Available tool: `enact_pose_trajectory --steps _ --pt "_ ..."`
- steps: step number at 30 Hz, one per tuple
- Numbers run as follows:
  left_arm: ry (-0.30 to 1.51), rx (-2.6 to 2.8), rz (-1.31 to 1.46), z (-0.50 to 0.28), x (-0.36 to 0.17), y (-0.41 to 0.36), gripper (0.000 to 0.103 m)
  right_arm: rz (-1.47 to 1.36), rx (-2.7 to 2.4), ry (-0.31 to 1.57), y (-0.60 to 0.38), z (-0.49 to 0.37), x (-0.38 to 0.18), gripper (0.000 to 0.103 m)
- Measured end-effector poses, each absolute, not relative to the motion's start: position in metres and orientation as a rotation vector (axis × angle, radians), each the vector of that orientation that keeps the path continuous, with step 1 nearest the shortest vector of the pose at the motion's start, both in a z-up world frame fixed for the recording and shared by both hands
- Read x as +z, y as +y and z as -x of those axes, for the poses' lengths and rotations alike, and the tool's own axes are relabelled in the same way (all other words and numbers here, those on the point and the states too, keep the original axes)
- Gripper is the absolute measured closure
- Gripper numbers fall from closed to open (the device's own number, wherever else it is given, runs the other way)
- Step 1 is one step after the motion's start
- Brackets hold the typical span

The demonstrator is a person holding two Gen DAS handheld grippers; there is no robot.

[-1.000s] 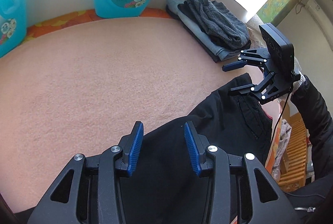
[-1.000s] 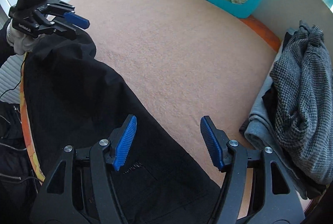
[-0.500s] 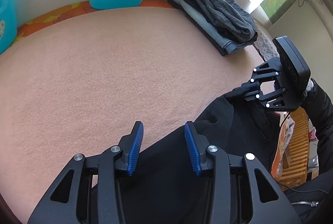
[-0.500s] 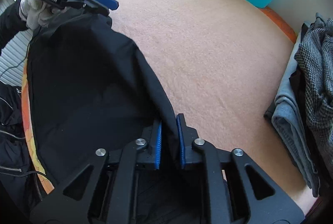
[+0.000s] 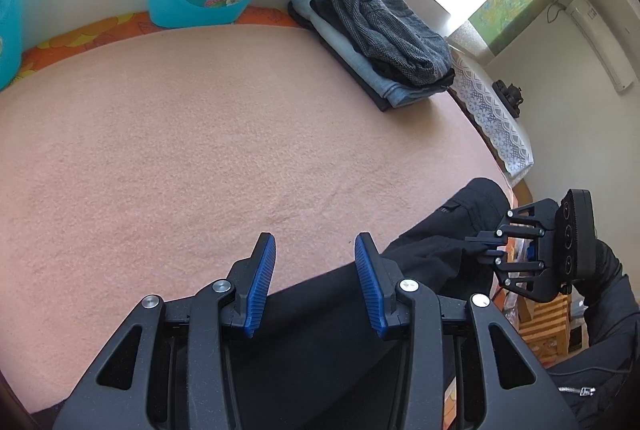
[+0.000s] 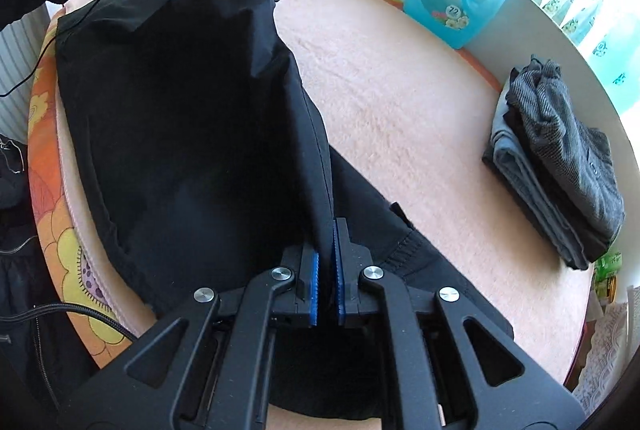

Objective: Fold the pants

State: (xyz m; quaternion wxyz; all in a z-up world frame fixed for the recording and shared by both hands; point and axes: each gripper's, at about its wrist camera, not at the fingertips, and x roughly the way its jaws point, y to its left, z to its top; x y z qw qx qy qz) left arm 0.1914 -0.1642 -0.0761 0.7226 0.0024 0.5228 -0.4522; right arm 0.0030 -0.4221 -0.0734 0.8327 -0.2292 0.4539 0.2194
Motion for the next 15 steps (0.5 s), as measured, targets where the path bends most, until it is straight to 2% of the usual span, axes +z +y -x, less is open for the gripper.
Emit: enact_pose_trajectory --steps 15 --pt "1.129 -1.051 -0.173 -0.135 -0.089 -0.163 0.064 0.579 0.448 0.946 -0.407 0.004 -0.079 0.096"
